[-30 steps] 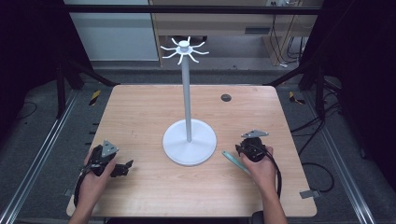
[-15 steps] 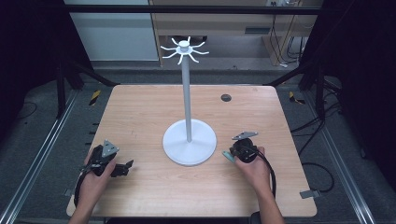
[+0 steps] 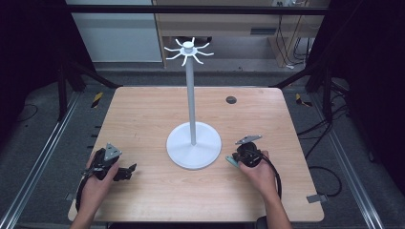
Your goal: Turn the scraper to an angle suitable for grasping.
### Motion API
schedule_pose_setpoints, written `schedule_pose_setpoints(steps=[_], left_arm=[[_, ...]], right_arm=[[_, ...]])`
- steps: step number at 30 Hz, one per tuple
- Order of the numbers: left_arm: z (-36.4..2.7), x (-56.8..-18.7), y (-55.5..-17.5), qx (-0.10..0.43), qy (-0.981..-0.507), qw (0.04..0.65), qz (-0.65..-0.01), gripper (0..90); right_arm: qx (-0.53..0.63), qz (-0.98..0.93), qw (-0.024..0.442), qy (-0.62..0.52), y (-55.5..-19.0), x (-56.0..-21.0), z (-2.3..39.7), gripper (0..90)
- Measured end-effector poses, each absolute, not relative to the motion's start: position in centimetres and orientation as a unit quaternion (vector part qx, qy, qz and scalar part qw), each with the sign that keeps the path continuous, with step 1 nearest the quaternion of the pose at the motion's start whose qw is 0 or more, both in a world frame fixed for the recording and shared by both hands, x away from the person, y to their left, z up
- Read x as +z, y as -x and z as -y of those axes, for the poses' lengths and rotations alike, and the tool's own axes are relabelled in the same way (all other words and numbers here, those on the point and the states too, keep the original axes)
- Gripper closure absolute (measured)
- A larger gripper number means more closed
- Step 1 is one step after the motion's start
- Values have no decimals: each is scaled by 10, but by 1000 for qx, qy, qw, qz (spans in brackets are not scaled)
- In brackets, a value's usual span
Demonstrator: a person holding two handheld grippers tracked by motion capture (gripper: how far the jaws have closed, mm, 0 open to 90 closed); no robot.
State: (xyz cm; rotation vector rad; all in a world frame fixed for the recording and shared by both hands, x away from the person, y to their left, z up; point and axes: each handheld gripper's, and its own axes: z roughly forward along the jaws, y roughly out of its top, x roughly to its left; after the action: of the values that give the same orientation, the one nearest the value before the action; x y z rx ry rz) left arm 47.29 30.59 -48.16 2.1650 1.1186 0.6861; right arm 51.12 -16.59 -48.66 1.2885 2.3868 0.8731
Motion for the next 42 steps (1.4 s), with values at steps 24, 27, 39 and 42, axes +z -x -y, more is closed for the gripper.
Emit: schedule_pose_setpoints(steps=[24,27,39,42], left_arm=[[-309,-481,-471,261,-814,298,-425,33],[-308,-481,-471,260,-814,299,-425,33],[-307,-481,-470,260,-816,298,-421,34],[-307,-481,-470,259,-817,299,-421,34]], right_arm=[[295,-863,144,-384,-492,-463,154,900],[280,-875,145,-368,-492,-457,150,900],[221,-902,129,-348,-500,-451,139,865],[208,-906,124,-347,-502,-451,137,831]])
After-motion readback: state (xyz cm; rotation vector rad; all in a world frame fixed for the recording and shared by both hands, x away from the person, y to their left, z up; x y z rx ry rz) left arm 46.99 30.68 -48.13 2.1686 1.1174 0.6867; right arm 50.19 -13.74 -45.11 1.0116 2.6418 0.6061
